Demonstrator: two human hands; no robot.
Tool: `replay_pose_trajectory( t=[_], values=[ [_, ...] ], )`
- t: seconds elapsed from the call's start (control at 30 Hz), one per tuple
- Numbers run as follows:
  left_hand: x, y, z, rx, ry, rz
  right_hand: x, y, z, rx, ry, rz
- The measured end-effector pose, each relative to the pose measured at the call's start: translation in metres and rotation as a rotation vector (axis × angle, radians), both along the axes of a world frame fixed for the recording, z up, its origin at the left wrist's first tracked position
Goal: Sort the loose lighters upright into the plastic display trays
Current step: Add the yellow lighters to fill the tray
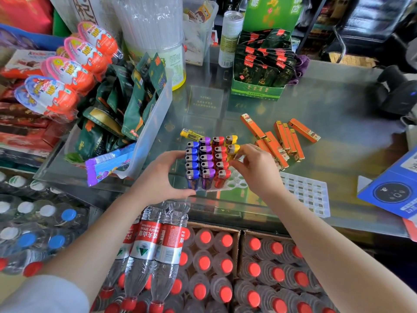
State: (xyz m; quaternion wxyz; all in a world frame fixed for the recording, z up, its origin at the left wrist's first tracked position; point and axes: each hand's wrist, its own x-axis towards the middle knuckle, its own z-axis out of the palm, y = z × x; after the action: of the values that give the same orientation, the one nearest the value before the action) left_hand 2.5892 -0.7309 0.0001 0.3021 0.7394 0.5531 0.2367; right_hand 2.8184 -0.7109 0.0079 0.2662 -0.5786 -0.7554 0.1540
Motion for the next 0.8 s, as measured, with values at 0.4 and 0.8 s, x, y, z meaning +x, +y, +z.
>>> replay_pose_trajectory(
  t=[0.4, 0.8],
  values=[
    [-0.003, 0.001, -0.006, -0.005, 0.021, -0.028, 0.021, 0.028, 0.005, -0.065, -0.121, 0.050],
    [0.000, 0.003, -0.007, -0.023, 0.021, -0.003, 0.023, 0.049, 0.005, -0.212, 0.014, -0.118]
  ],
)
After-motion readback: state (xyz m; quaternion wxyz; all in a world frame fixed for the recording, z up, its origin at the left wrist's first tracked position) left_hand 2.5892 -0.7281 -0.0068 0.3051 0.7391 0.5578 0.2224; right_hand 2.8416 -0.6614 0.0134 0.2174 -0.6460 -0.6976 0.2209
